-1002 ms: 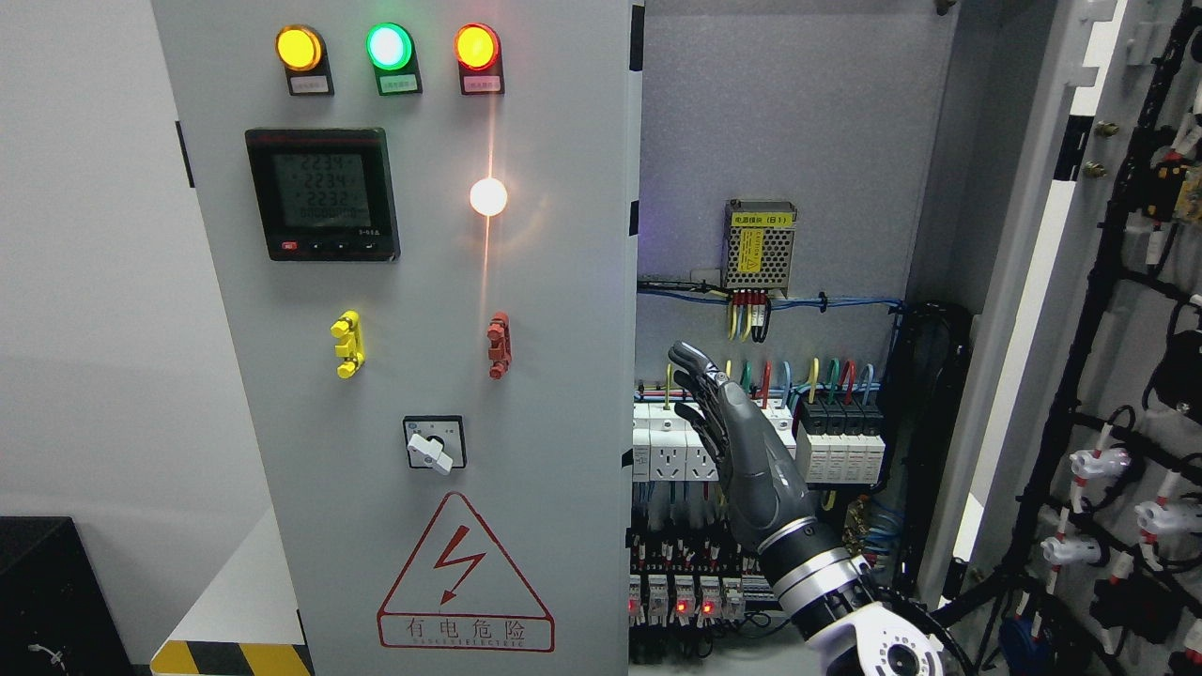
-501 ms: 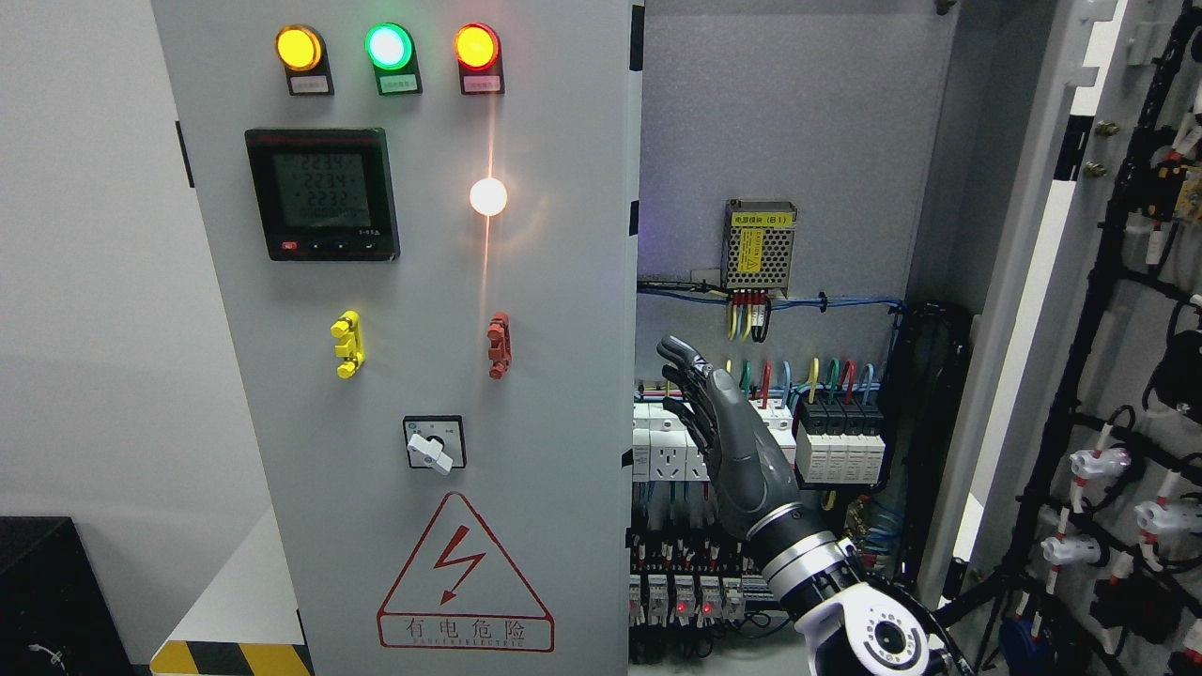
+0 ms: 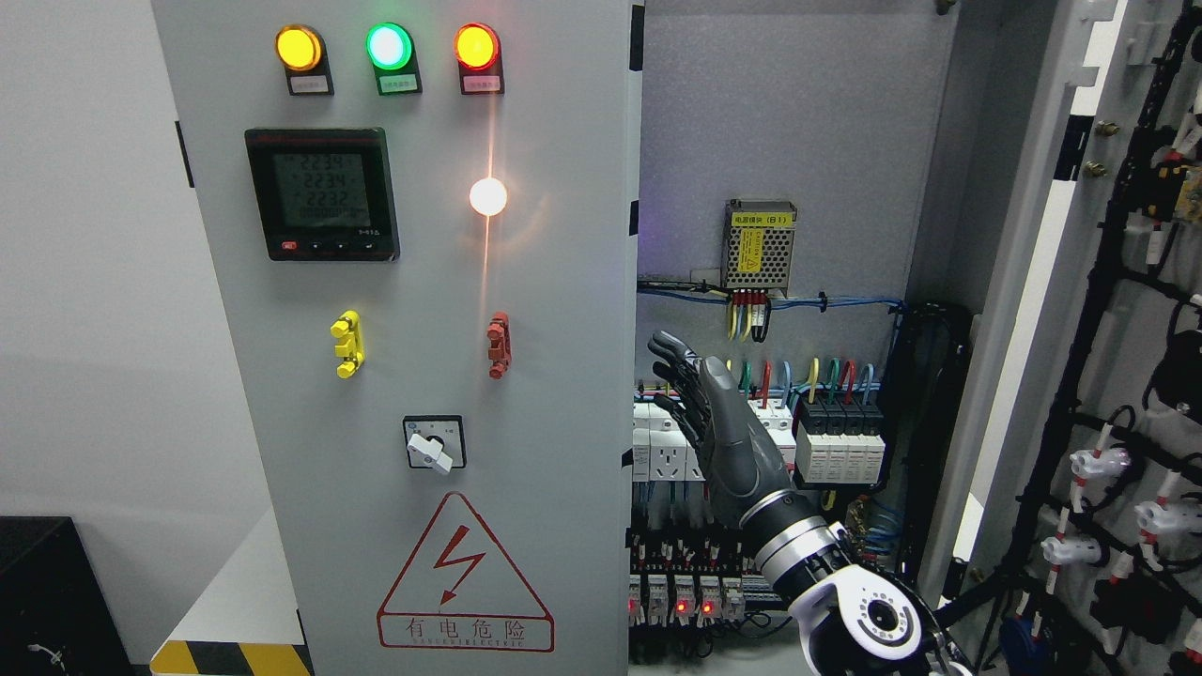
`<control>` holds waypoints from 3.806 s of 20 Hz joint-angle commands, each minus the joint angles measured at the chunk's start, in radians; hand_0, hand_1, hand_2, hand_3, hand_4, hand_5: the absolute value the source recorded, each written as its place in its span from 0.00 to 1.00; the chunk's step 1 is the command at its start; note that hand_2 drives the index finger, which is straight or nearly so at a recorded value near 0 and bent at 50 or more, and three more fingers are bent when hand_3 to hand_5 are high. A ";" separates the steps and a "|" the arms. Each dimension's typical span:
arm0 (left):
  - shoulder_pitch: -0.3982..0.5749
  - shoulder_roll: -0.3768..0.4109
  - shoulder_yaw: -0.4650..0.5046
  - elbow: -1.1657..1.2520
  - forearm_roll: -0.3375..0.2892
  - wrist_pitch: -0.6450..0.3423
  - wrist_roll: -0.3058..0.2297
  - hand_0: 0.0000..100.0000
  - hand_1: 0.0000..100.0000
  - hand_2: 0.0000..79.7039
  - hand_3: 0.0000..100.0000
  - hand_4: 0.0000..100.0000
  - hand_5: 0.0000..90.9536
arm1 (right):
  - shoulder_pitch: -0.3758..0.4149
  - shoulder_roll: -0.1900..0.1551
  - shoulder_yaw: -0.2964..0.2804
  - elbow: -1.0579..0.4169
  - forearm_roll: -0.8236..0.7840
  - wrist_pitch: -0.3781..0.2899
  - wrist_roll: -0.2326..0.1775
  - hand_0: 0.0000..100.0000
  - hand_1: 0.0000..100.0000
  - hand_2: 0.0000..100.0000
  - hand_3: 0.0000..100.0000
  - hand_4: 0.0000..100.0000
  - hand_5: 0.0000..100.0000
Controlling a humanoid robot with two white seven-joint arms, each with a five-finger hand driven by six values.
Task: Open door with both hands
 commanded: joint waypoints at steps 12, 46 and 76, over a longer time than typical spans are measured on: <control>-0.002 0.017 -0.001 -0.026 0.000 0.000 -0.001 0.00 0.00 0.00 0.00 0.00 0.00 | -0.049 0.005 -0.010 0.083 -0.081 0.001 0.017 0.00 0.00 0.00 0.00 0.00 0.00; -0.002 0.017 -0.006 -0.026 -0.003 0.000 -0.004 0.00 0.00 0.00 0.00 0.00 0.00 | -0.100 -0.014 -0.036 0.175 -0.127 -0.002 0.218 0.00 0.00 0.00 0.00 0.00 0.00; -0.002 0.015 -0.008 -0.026 -0.003 0.000 0.001 0.00 0.00 0.00 0.00 0.00 0.00 | -0.132 -0.015 -0.077 0.234 -0.129 -0.004 0.315 0.00 0.00 0.00 0.00 0.00 0.00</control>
